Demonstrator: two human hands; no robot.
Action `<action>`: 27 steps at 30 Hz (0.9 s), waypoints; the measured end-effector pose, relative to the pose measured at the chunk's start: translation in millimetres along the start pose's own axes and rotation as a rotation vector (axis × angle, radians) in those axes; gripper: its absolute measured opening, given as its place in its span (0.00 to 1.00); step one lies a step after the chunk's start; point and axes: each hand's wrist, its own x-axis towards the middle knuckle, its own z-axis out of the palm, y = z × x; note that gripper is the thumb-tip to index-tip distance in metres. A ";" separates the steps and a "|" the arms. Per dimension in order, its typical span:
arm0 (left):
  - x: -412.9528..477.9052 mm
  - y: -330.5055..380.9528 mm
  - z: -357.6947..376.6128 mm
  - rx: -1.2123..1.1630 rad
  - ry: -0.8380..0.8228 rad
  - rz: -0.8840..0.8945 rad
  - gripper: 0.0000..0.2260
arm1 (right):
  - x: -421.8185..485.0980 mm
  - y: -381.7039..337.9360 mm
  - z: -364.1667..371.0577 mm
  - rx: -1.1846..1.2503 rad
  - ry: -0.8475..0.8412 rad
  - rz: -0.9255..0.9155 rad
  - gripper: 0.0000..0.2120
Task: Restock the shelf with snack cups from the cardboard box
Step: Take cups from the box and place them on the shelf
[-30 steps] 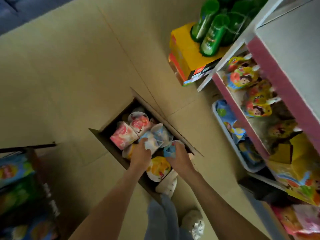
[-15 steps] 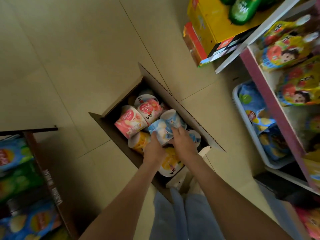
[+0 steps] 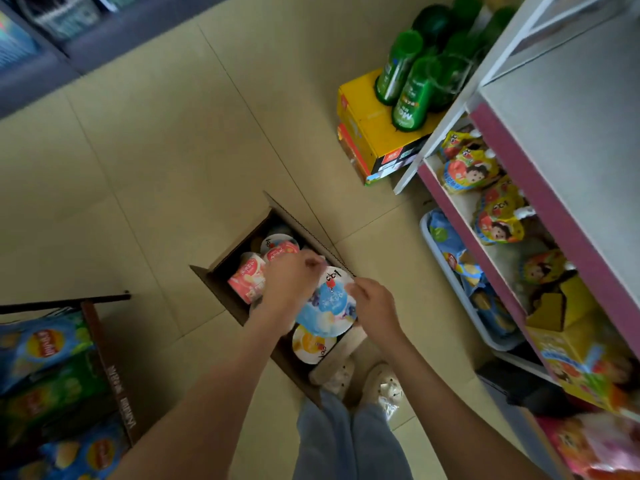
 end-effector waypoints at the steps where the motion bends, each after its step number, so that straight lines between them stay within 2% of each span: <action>1: -1.8 10.9 -11.5 -0.107 -0.050 -0.021 0.09 | -6.4 -6.1 -9.1 0.106 0.002 0.036 0.11; 4: -12.4 41.8 -45.2 -0.521 -0.276 -0.031 0.14 | -19.7 -27.6 -43.1 0.336 -0.006 0.107 0.13; 6: -20.5 57.5 -62.2 -0.726 -0.443 0.054 0.19 | -23.1 -48.2 -71.7 0.452 -0.004 0.125 0.13; 8: -27.6 74.3 -73.8 -0.688 -0.580 0.197 0.27 | -24.4 -68.6 -99.9 0.529 -0.030 0.114 0.12; 11: -31.7 109.3 -82.8 -0.461 -0.535 0.449 0.40 | -25.0 -96.4 -135.6 0.556 -0.035 0.084 0.12; 14: -22.3 143.8 -89.6 -0.467 -0.349 0.560 0.36 | -21.1 -119.7 -159.6 0.723 -0.025 -0.009 0.14; 16: -13.1 167.6 -95.0 -0.567 -0.228 0.494 0.31 | -22.2 -138.0 -172.0 0.756 -0.042 -0.146 0.22; 18: 1.4 190.9 -97.5 -0.644 -0.183 0.434 0.29 | -24.2 -153.3 -178.6 0.661 -0.038 -0.270 0.29; 20: 15.3 217.5 -104.8 -0.652 -0.201 0.460 0.34 | -25.3 -171.4 -182.1 0.634 -0.023 -0.358 0.38; 22: 25.6 242.0 -119.3 -0.648 -0.237 0.520 0.32 | -24.4 -189.9 -190.9 0.715 0.010 -0.394 0.40; 25: 29.0 269.6 -143.8 -0.733 -0.429 0.671 0.12 | -25.6 -210.8 -217.1 0.767 0.056 -0.491 0.34; 27: 27.2 279.0 -153.7 -0.799 -0.532 0.734 0.12 | -29.5 -219.2 -235.4 0.698 0.068 -0.543 0.29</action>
